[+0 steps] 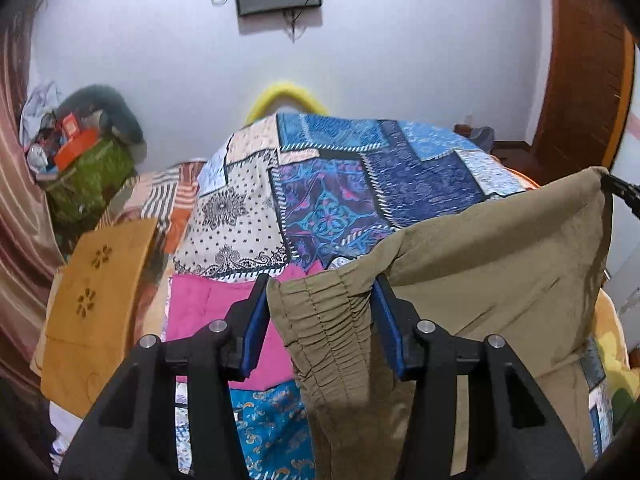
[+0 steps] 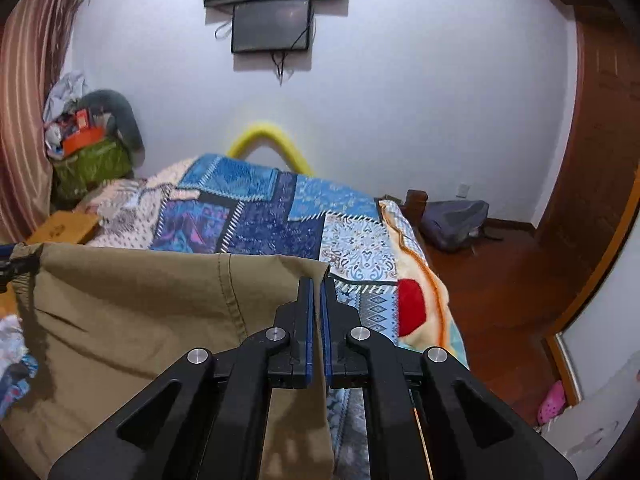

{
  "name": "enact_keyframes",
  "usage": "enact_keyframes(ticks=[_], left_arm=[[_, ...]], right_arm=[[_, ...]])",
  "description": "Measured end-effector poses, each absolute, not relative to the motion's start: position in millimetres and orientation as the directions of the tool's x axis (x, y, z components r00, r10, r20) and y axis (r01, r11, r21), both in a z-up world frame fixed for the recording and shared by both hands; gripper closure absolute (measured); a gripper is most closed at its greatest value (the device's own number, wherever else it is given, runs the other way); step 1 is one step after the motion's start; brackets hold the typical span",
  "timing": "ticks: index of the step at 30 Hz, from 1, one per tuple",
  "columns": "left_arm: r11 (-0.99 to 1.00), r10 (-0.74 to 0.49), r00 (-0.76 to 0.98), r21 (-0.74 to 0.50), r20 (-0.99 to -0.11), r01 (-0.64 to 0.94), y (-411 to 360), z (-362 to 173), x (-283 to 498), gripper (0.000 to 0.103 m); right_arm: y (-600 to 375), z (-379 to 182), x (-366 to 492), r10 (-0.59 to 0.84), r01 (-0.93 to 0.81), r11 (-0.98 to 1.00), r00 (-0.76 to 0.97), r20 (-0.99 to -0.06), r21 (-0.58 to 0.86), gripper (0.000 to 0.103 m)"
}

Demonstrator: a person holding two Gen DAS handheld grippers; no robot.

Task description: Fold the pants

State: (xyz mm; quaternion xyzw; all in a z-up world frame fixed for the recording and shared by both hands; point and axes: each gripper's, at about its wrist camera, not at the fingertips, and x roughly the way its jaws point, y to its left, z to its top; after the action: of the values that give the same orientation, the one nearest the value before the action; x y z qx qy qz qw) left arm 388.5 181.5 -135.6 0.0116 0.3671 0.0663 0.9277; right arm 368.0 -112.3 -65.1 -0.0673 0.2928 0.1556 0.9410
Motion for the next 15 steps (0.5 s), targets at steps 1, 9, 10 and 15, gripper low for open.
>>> enact_keyframes(ticks=[1,9,10,15], left_arm=[[0.991,0.134,0.723,0.078,-0.678,-0.11,178.8,-133.6,383.8,0.053],[0.993,0.12,0.741,0.09,-0.66,-0.08,165.2,-124.5,318.5,0.053],[0.993,0.114,0.739,0.089,-0.664,-0.073,164.1,-125.5,308.9,0.053],[0.993,0.101,0.717,0.109,-0.69,-0.035,157.5,-133.6,275.1,0.053]], right_arm=[[-115.6,-62.5,363.3,0.264,-0.336,0.942,0.78,-0.568,-0.023,0.1],[-134.1,-50.5,291.1,0.332,-0.383,0.924,0.777,-0.535,0.018,0.101],[-136.5,-50.7,281.8,0.339,-0.387,0.922,0.775,-0.534,0.023,0.101],[-151.4,-64.7,228.8,0.366,-0.412,0.91,0.739,-0.566,0.05,0.101]])
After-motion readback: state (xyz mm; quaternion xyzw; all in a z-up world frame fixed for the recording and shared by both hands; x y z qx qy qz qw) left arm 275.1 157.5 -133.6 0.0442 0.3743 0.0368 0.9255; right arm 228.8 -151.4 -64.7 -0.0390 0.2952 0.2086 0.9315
